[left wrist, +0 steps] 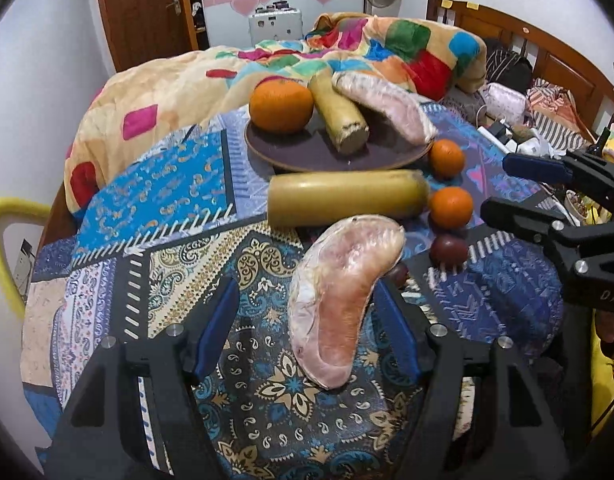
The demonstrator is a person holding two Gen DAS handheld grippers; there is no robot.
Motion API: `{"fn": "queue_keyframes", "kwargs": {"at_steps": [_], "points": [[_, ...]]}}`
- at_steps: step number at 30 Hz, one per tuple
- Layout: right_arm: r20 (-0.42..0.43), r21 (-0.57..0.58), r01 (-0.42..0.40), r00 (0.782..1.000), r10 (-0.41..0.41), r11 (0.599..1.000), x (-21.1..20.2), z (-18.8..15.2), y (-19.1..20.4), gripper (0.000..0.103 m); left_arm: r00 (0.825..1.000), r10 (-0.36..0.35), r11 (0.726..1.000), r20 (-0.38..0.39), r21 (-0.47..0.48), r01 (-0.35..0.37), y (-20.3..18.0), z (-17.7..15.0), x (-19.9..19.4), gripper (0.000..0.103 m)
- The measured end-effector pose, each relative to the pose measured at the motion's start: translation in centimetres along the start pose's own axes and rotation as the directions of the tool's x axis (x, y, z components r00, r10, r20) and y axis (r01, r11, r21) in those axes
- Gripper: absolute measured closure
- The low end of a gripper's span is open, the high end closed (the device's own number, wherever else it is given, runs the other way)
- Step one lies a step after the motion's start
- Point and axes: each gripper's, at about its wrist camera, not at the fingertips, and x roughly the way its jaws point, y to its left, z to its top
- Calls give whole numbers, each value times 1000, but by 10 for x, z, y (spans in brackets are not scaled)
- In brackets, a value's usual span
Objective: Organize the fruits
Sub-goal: 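Grasp a small mandarin with the right tool while the left grasps a pomelo segment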
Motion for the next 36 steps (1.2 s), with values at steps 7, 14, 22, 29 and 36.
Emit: {"fn": "queue_keyframes", "kwargs": {"at_steps": [7, 14, 22, 29, 36], "points": [[-42, 37, -35, 998, 37, 999, 21, -6, -2, 44, 999, -51, 999, 1, -10, 52, 4, 1, 11, 34], [-45, 65, -81, 995, 84, 995, 27, -4, -4, 58, 992, -125, 992, 5, 16, 125, 0, 1, 11, 57], [-54, 42, -95, 994, 97, 995, 23, -5, 4, 72, 997, -76, 997, 2, -32, 76, 7, -4, 6, 59], [-49, 56, -77, 996, 80, 995, 11, -9, -6, 72, 1000, -8, 999, -28, -44, 7, 17, -18, -5, 59], [-30, 48, -55, 998, 57, 997, -1, -8, -14, 72, 998, 17, 1000, -58, 17, -16, 10, -12, 2, 51]]}}
